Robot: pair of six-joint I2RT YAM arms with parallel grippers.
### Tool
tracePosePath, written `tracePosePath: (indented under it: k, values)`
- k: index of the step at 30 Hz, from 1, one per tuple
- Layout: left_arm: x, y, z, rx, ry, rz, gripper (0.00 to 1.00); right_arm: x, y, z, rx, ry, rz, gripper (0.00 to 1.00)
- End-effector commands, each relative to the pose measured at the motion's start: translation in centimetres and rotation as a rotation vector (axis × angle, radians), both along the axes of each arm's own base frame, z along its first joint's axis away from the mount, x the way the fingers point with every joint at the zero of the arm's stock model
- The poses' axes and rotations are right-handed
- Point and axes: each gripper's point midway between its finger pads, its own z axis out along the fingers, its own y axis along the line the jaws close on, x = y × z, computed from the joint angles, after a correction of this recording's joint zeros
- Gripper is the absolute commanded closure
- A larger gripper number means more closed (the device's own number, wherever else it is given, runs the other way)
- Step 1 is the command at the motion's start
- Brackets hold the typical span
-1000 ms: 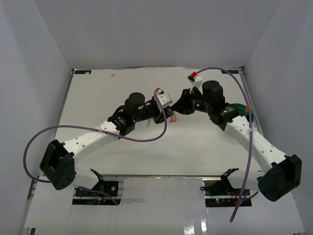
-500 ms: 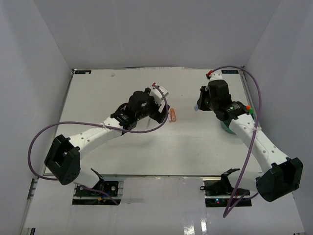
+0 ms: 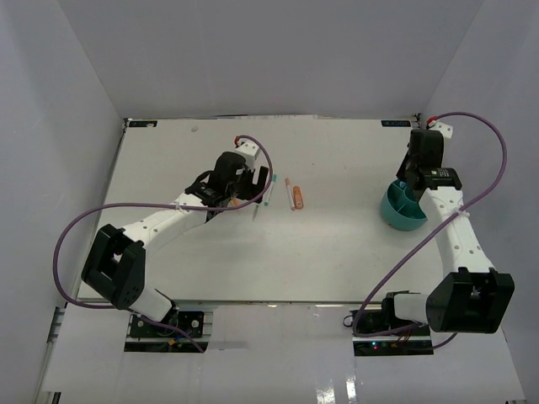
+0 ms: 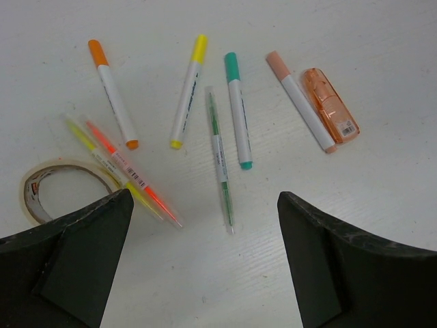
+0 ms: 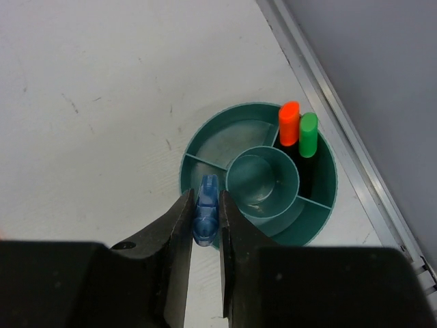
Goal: Sort the stationery into containers
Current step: Place the stationery in the storage box.
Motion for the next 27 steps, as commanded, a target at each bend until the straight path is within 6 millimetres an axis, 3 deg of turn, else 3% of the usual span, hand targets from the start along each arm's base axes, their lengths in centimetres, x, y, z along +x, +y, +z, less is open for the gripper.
tracePosePath:
  k: [1,2,7,11,17,24,27]
  values:
    - [0.4,0.1,1.3,-0.016,-0.022,0.040,0.02,2.0,-1.0,2.1,0.009,-0.085,-0.048,0.92]
    - [0.6,0.3,1.3,-0.010,-0.026,0.052,0.02,2.1,-2.0,1.9,0.014,-0.086,-0.075,0.92]
    - [1.1,1.8,1.0,0.045,-0.046,0.122,0.02,3.4,-3.1,0.4,0.015,-0.073,-0.111,0.92]
    - [1.2,1.8,0.9,0.044,-0.044,0.125,0.02,4.4,-3.8,-0.6,0.013,-0.081,-0.130,0.92]
    - [1.1,1.6,0.6,0.044,-0.032,0.115,0.02,5.6,-4.0,-1.5,0.026,-0.077,-0.127,0.92]
    - [1.1,1.6,0.7,0.044,-0.033,0.116,0.02,5.8,-4.2,-4.1,0.050,-0.019,-0.138,0.92]
    - [1.1,1.6,0.8,0.039,-0.034,0.114,0.02,5.8,-4.2,-4.7,0.051,-0.003,-0.139,0.83]
